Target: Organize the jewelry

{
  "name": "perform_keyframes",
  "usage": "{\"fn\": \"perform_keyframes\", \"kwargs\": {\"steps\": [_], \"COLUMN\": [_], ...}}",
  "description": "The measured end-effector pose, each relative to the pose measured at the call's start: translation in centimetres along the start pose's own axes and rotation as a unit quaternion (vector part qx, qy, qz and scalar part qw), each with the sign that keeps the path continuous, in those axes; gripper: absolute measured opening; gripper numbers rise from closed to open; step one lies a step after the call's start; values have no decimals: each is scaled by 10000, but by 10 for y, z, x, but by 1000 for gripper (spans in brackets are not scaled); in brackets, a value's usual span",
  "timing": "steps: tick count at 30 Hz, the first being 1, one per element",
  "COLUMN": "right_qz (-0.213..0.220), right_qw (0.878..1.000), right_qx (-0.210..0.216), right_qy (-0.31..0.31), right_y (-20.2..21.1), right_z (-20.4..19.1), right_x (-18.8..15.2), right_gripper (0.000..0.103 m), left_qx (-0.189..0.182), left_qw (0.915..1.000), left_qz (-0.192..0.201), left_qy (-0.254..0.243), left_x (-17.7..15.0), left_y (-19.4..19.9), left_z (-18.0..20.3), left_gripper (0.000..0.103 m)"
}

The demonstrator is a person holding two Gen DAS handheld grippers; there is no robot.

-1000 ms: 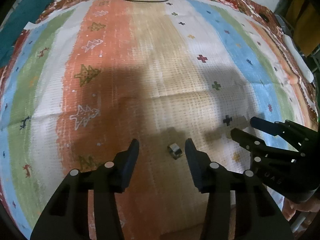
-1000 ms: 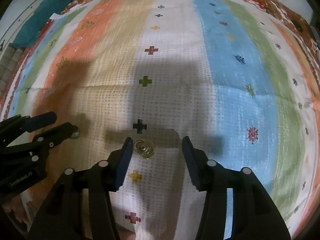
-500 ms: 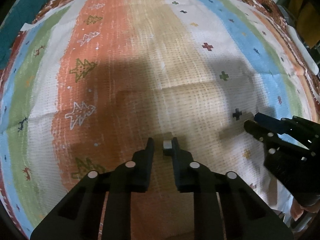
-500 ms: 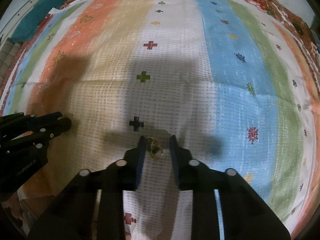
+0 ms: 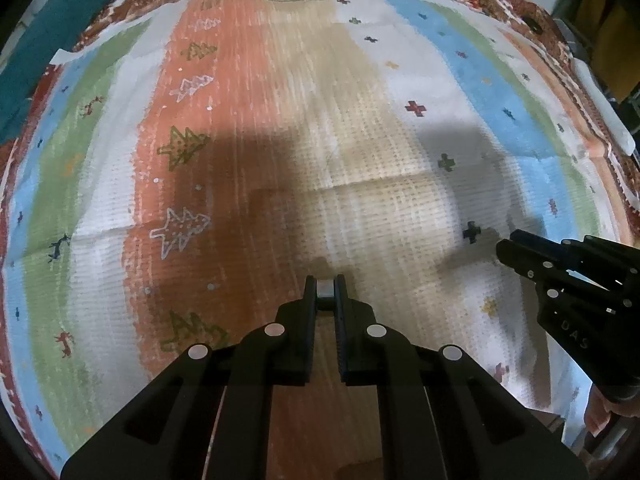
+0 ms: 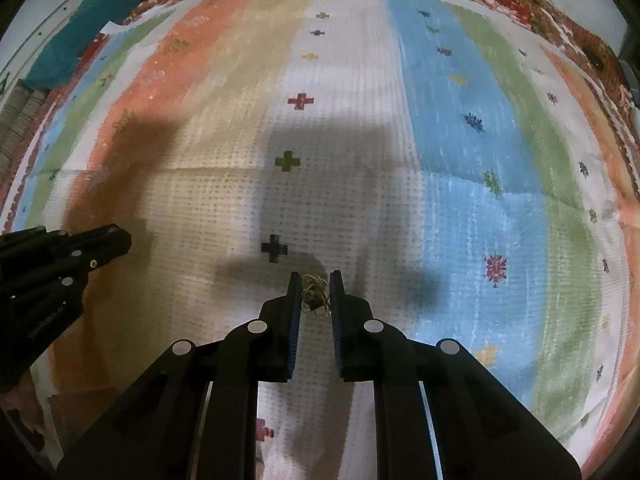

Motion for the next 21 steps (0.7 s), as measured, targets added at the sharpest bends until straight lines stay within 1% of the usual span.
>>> {"fn": "perform_keyframes", "kwargs": {"steps": [7, 11, 19, 21], "right_qz": [109, 162, 287, 340], "right_qw": [9999, 9998, 9995, 9993], "right_qx": [38, 64, 115, 138], "right_qy": [14, 17, 19, 18], "right_y": [13, 21, 36, 41], "right_z": [-3, -4, -11, -13], "right_x": [-4, -10, -21, -23], "right_gripper": [15, 15, 15, 15], "left_qx": [-47, -118, 50, 76], "left_qw": [10000, 9998, 9997, 9994], "left_qz": [54, 145, 256, 350], "left_qy": [50, 67, 30, -6], "left_x": [-8, -14, -31, -36], "left_y": [9, 22, 39, 48], "left_z": [0, 1, 4, 8], "left_gripper": [8, 8, 8, 8]}}
Point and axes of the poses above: each gripper's, at about its wrist camera, not at the fingertips, and y roughly against the way its jaws point, z to its right, x to its top, the point moved 1 cm from there along -y, roughly the way its jaws point, and after that the axes turned 11 degrees about -z, right-handed, at the moved point
